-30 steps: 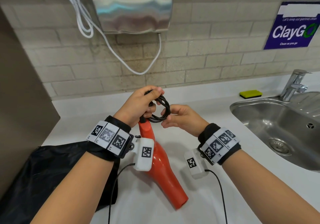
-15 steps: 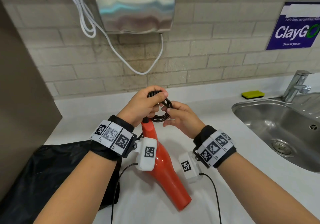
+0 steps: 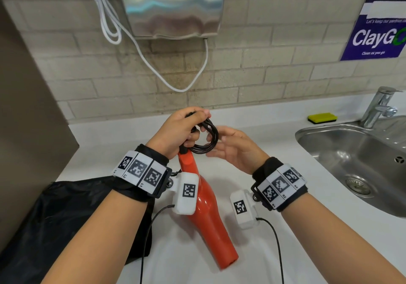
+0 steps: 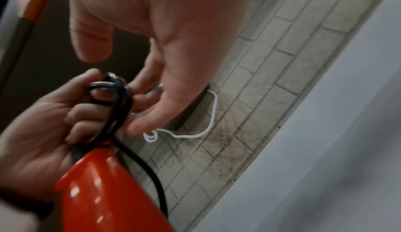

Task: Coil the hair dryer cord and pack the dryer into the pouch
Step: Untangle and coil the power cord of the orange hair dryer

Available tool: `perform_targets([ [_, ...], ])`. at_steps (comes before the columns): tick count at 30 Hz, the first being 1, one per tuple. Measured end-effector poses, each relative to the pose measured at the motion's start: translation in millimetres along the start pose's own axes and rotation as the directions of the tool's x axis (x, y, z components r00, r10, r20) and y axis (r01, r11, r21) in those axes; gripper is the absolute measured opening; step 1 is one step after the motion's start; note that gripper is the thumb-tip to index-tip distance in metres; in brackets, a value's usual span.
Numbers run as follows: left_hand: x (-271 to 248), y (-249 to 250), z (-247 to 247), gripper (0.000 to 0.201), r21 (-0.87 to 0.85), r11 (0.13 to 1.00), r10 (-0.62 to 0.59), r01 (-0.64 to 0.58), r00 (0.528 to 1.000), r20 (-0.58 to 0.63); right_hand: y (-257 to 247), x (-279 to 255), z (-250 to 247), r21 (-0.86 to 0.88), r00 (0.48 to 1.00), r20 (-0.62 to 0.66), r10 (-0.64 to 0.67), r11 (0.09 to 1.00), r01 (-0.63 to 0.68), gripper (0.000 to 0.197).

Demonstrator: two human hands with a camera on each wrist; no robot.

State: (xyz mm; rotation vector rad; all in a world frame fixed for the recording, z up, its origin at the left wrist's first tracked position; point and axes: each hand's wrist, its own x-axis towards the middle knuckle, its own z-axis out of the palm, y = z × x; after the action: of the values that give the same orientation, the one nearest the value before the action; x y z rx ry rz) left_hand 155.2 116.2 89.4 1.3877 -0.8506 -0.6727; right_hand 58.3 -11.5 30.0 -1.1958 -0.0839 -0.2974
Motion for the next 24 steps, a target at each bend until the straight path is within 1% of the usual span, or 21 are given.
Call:
perform_targets([
  [1, 0.9, -0.8, 0.2, 0.016, -0.004, 1.0, 0.005, -0.005, 1.0, -0.025, 0.8, -0.4, 1.5, -0.045, 0.995, -0.076, -0.068, 0.997, 0.065, 0.044],
  [3, 2.0, -1.7, 0.9, 0.014, -0.004, 1.0, 0.014, -0.015, 0.998, -0.054, 2.3, -0.6, 8.5, -0.238, 0.952, -0.218, -0.217, 0.957, 0.164, 0.032],
  [4, 2.0, -1.9, 1.4, 0.013, -0.001, 1.0, 0.019, -0.019, 0.998, -0.052, 2.6, -0.7, 13.1, -0.325, 0.929, -0.248, -0.275, 0.927, 0.188, 0.026],
  [5, 1.8, -2.1, 2.2, 0.012, 0.007, 1.0, 0.023, -0.023, 0.999, -0.042, 3.0, -0.8, 16.7, -0.375, 0.914, -0.261, -0.311, 0.905, 0.2, 0.021],
  [7, 1.1, -2.0, 3.4, 0.011, 0.027, 0.999, 0.031, -0.03, 0.999, -0.022, 2.3, -0.9, 20.4, -0.414, 0.904, -0.283, -0.321, 0.891, 0.187, 0.017],
  [9, 0.4, -1.6, 3.7, 0.012, 0.045, 0.998, 0.036, -0.036, 0.999, -0.014, -0.2, -1.2, 19.3, -0.419, 0.918, -0.277, -0.284, 0.896, 0.151, 0.016],
  [12, -0.2, -0.7, 3.9, 0.012, 0.068, 0.997, 0.035, -0.035, 0.999, 0.0, -4.7, -1.4, 18.1, -0.434, 0.953, -0.212, -0.215, 0.895, 0.105, 0.014],
  [14, -0.1, -0.6, 4.9, 0.012, 0.078, 0.996, 0.034, -0.034, 0.999, 0.005, -6.3, 0.0, 18.1, -0.452, 0.961, -0.197, -0.194, 0.888, 0.087, 0.016],
  [16, 0.4, -0.7, 6.3, 0.011, 0.077, 0.996, 0.035, -0.036, 0.999, 0.004, -6.3, 2.4, 19.9, -0.472, 0.958, -0.203, -0.205, 0.877, 0.088, 0.017],
  [18, 1.3, -0.5, 7.3, 0.01, 0.069, 0.997, 0.037, -0.036, 0.999, -0.005, -3.0, 5.2, 21.5, -0.497, 0.941, -0.241, -0.238, 0.863, 0.091, 0.017],
  [20, 1.7, -0.2, 8.1, 0.009, 0.077, 0.996, 0.037, -0.036, 0.999, -0.012, 1.7, 7.7, 22.9, -0.555, 0.909, -0.303, -0.285, 0.828, 0.074, 0.011],
  [22, 1.6, 0.3, 9.4, 0.007, 0.106, 0.993, 0.042, -0.043, 0.999, 0.015, 5.1, 10.4, 24.4, -0.636, 0.868, -0.358, -0.345, 0.77, 0.044, 0.007],
  [24, 1.6, 0.3, 11.2, 0.009, 0.149, 0.987, 0.05, -0.058, 0.997, 0.058, 7.0, 13.5, 24.2, -0.673, 0.831, -0.39, -0.396, 0.738, 0.035, 0.008],
])
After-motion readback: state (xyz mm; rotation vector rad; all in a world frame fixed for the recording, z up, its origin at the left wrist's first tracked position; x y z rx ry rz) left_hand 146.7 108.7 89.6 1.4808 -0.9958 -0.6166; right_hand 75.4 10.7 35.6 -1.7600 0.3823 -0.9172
